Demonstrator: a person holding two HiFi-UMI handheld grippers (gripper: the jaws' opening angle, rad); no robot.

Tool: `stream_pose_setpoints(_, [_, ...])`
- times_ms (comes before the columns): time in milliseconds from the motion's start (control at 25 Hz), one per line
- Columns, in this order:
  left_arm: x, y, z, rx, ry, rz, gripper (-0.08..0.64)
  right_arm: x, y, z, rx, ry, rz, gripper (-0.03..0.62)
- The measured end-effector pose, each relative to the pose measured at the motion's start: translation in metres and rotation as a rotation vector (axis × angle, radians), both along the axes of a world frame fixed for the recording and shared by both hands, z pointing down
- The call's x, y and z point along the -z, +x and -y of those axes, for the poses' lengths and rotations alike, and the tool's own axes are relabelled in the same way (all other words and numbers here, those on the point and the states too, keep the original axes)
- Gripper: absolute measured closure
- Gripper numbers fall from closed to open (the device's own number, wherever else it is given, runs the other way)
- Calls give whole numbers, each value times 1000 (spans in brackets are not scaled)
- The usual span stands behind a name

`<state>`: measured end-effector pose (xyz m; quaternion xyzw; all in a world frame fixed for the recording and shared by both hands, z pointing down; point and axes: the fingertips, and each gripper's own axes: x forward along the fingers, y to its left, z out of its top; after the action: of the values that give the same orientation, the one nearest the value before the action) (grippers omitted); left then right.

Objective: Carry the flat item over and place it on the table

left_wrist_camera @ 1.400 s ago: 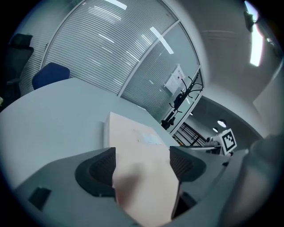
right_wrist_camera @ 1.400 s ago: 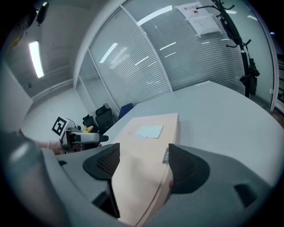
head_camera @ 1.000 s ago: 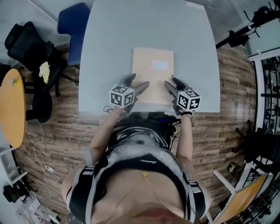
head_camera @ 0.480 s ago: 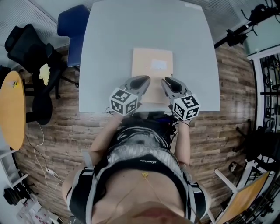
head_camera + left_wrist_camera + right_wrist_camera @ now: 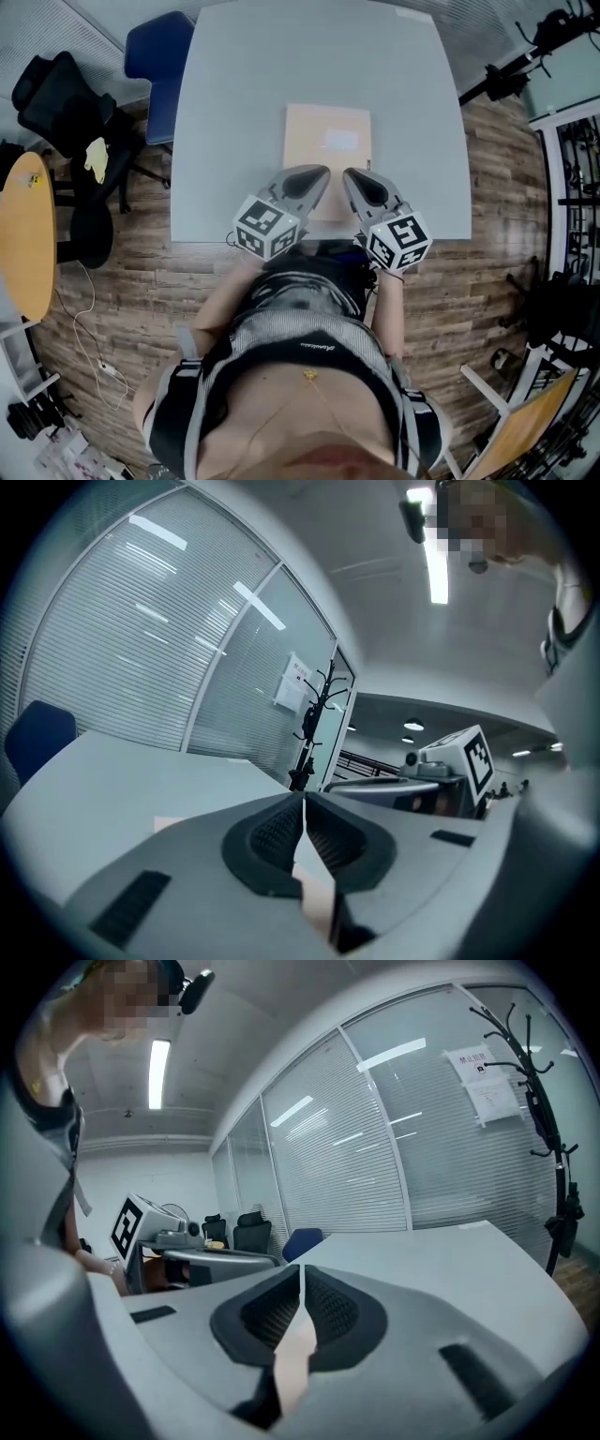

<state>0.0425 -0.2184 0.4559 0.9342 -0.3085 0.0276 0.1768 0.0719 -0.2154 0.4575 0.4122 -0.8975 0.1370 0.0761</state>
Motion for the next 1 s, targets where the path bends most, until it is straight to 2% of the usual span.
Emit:
stream_pose_setpoints(200, [23,1,-3,4,75,11,548,19,-5,-5,-1,52,-10,574])
stream_pose_setpoints(520, [74,-5,-8,11,197,-27,548,64,-16,-9,-1,163,-2,572])
stream_pose_setpoints(760, [87,-11,-9,31,298,3,548,86,-21,-12,9,208,75,590])
stream_pose_setpoints(1000, [93,-13,-13,27,300,11,548,92,-22,-15,12,229,91,591])
